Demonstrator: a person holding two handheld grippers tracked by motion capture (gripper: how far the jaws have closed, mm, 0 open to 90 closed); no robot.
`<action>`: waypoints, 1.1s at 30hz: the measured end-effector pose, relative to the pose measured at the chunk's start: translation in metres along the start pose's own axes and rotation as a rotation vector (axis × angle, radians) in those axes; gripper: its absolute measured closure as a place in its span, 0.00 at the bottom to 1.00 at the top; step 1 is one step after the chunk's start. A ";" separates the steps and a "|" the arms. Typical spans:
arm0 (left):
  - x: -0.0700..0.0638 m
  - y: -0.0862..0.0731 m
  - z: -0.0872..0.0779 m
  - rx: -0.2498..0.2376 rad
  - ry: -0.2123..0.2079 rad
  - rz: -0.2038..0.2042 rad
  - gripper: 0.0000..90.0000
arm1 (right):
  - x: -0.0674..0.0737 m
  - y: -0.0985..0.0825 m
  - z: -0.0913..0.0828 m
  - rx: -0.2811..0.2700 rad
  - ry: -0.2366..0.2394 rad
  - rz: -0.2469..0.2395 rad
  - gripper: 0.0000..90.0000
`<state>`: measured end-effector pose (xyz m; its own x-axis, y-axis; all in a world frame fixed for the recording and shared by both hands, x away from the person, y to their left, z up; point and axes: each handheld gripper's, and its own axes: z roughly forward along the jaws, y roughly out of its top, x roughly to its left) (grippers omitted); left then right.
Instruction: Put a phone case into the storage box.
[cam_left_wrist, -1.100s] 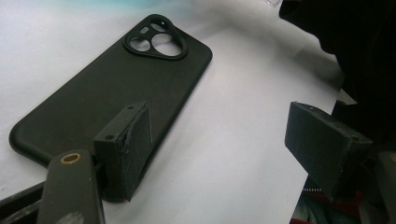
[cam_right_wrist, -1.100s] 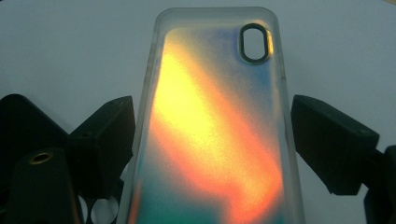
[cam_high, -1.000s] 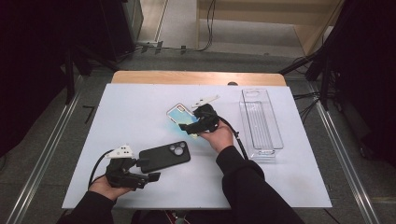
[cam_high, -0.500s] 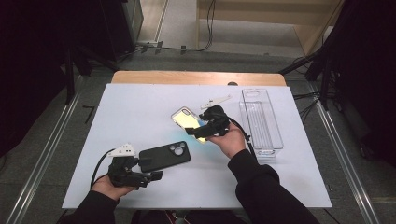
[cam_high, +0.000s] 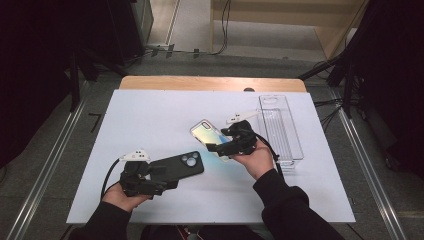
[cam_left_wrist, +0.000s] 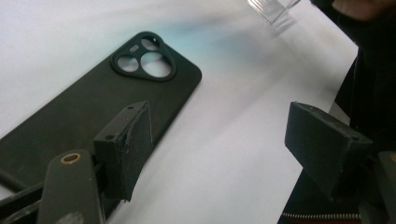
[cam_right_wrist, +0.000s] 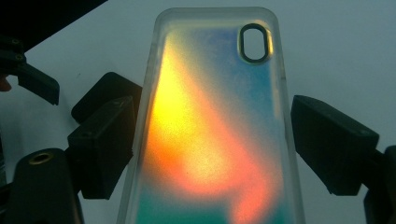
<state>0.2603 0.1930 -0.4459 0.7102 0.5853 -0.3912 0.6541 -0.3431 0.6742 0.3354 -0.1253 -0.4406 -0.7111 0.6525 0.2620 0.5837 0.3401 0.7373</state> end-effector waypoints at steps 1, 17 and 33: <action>0.000 0.002 0.000 -0.007 0.000 -0.003 0.26 | 0.000 -0.002 -0.001 0.000 -0.004 0.005 0.17; -0.001 0.030 0.004 -0.047 0.001 -0.056 0.26 | 0.008 -0.023 -0.007 -0.053 -0.056 0.064 0.17; -0.008 0.067 0.013 -0.027 0.037 -0.061 0.26 | 0.023 -0.031 -0.004 -0.117 -0.090 0.141 0.17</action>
<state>0.3022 0.1553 -0.4057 0.6585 0.6318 -0.4088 0.6884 -0.2862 0.6665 0.2993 -0.1242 -0.4551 -0.5847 0.7476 0.3151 0.6219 0.1635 0.7659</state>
